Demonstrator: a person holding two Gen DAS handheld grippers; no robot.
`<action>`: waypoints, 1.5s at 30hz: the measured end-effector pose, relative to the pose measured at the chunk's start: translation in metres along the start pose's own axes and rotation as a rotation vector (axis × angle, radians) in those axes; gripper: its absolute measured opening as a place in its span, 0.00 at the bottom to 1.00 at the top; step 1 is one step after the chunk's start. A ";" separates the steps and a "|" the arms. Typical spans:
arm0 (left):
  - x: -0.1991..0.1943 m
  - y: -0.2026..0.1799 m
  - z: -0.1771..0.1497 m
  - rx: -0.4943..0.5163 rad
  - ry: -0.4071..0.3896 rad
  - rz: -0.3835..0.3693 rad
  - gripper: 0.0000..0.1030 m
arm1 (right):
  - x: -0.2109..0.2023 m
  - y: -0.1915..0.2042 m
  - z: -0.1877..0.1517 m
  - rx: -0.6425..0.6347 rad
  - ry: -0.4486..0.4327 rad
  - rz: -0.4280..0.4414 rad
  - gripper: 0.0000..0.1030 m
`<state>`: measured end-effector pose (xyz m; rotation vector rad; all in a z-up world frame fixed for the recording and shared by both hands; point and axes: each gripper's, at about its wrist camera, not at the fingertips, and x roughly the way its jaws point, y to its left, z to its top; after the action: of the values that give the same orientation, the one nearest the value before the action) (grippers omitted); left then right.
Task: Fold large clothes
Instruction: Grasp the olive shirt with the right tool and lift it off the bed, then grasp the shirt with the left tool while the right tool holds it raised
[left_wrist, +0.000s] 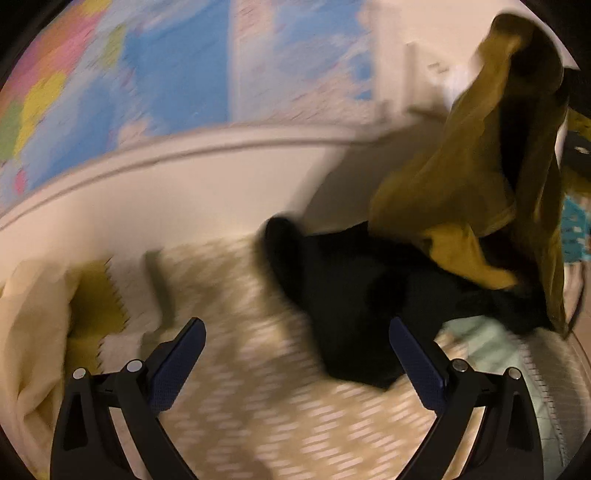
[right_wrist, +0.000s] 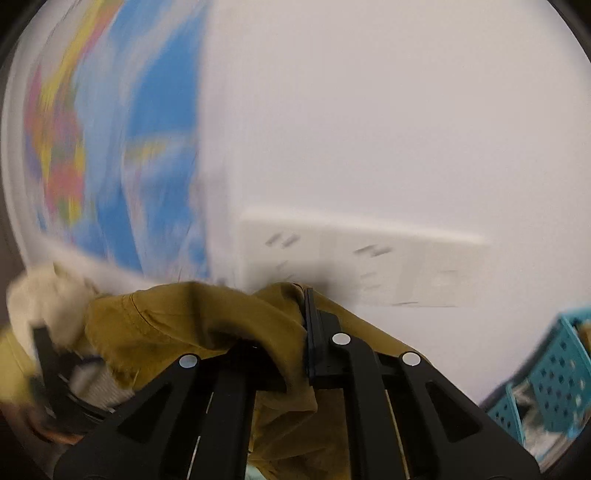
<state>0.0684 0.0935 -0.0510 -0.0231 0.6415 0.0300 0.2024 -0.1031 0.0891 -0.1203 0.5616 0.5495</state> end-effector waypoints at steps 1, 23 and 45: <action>-0.002 -0.008 0.003 0.016 -0.024 -0.030 0.93 | -0.020 -0.014 0.007 0.047 -0.022 0.014 0.05; -0.054 -0.089 0.110 0.089 -0.359 -0.392 0.00 | -0.201 -0.044 0.021 0.178 -0.187 -0.012 0.05; -0.180 -0.157 0.012 0.329 -0.399 -0.781 0.30 | -0.376 0.068 0.041 0.035 -0.406 0.150 0.05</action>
<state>-0.0631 -0.0664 0.0686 0.0506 0.1994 -0.8063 -0.0796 -0.2082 0.3273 0.0674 0.1844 0.6886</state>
